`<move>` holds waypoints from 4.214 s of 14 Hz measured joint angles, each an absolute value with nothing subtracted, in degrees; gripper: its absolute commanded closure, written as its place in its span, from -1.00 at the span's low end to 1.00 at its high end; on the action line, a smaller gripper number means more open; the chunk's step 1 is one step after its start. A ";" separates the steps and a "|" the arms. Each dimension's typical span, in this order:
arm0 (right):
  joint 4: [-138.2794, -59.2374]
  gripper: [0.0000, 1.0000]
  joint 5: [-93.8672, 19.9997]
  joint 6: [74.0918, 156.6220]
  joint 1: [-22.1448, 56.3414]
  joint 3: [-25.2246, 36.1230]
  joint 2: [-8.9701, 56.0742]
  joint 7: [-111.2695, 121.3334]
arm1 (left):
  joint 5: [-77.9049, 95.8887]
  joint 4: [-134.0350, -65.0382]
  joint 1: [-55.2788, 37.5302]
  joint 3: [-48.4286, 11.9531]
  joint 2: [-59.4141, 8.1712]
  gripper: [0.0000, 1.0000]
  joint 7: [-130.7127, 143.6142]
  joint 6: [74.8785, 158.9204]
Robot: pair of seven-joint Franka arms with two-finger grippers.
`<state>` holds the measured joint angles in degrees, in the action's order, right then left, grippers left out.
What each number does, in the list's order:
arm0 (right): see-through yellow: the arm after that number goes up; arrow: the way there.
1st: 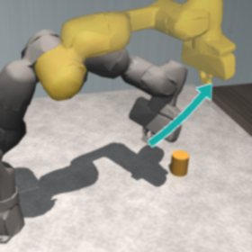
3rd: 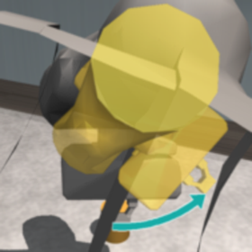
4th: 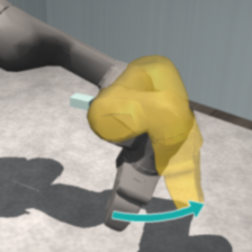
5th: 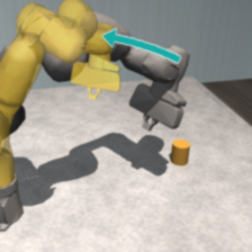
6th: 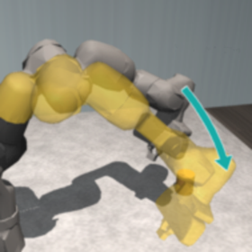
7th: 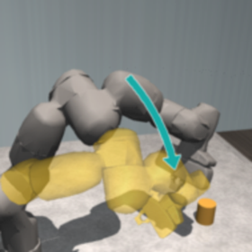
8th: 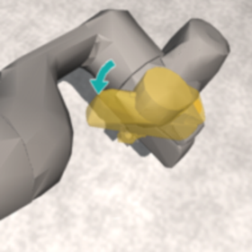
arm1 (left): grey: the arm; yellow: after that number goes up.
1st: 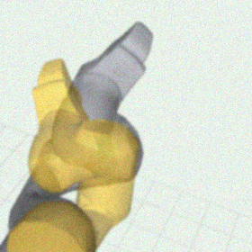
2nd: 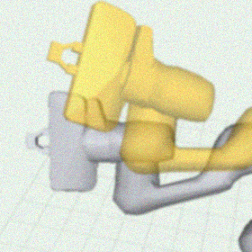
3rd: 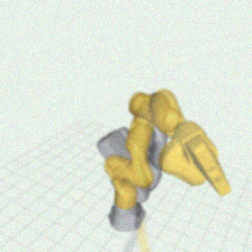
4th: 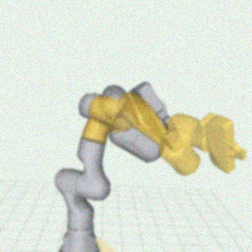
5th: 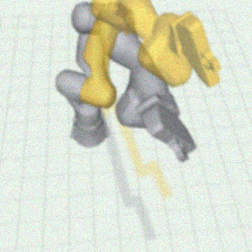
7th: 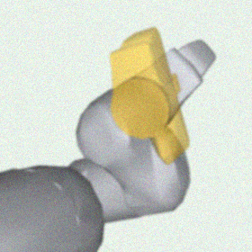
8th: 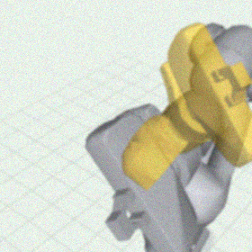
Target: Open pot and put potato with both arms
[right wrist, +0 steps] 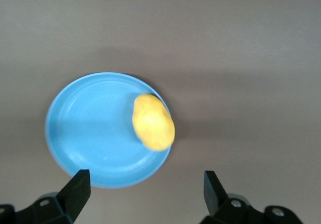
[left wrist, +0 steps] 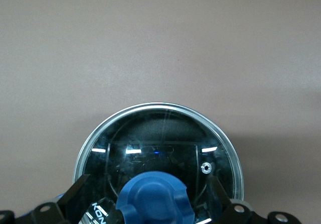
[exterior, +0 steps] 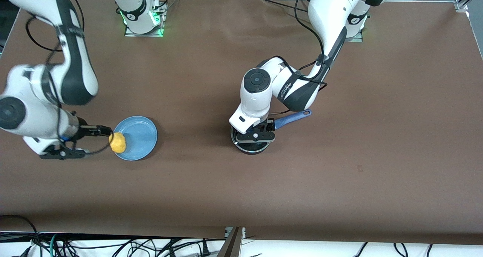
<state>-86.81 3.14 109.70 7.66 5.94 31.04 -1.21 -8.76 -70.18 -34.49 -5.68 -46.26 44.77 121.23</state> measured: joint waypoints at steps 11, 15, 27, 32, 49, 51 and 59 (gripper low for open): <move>-88.52 -0.60 3.23 116.26 7.05 6.08 41.30 2.22 | -8.76 -70.71 -34.80 -5.84 -46.51 -0.23 44.44 121.20; -88.86 0.44 3.21 116.99 6.14 6.12 41.61 3.15 | -8.76 -70.69 -34.78 -5.84 -46.49 -0.12 44.42 121.19; -74.69 0.46 -10.01 105.57 19.09 4.77 39.43 -21.74 | -4.84 -69.35 -29.06 -5.35 -41.16 -0.07 34.07 114.02; -74.29 0.43 -19.58 116.04 23.53 -0.99 40.88 -41.16 | -1.80 -74.39 -16.40 -4.32 -34.19 -0.07 8.67 109.09; -71.98 -1.00 -19.00 113.61 23.26 -0.45 36.38 -44.60 | 8.18 -115.64 -6.12 16.70 -25.14 -0.07 -45.34 139.65; -75.79 -1.00 -18.91 109.42 21.81 4.13 31.06 -36.11 | 8.90 -119.24 -6.10 17.01 -24.77 -0.12 -45.98 144.14; -94.10 -1.00 -5.32 97.29 21.79 13.64 6.36 -17.41 | 13.76 -122.38 -5.94 17.39 -24.46 -1.00 -46.62 147.15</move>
<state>-94.10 -5.32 97.29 21.79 13.64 6.36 -17.41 13.76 -122.38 -5.94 17.39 -24.46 -46.62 147.15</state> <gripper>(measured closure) 0.000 0.009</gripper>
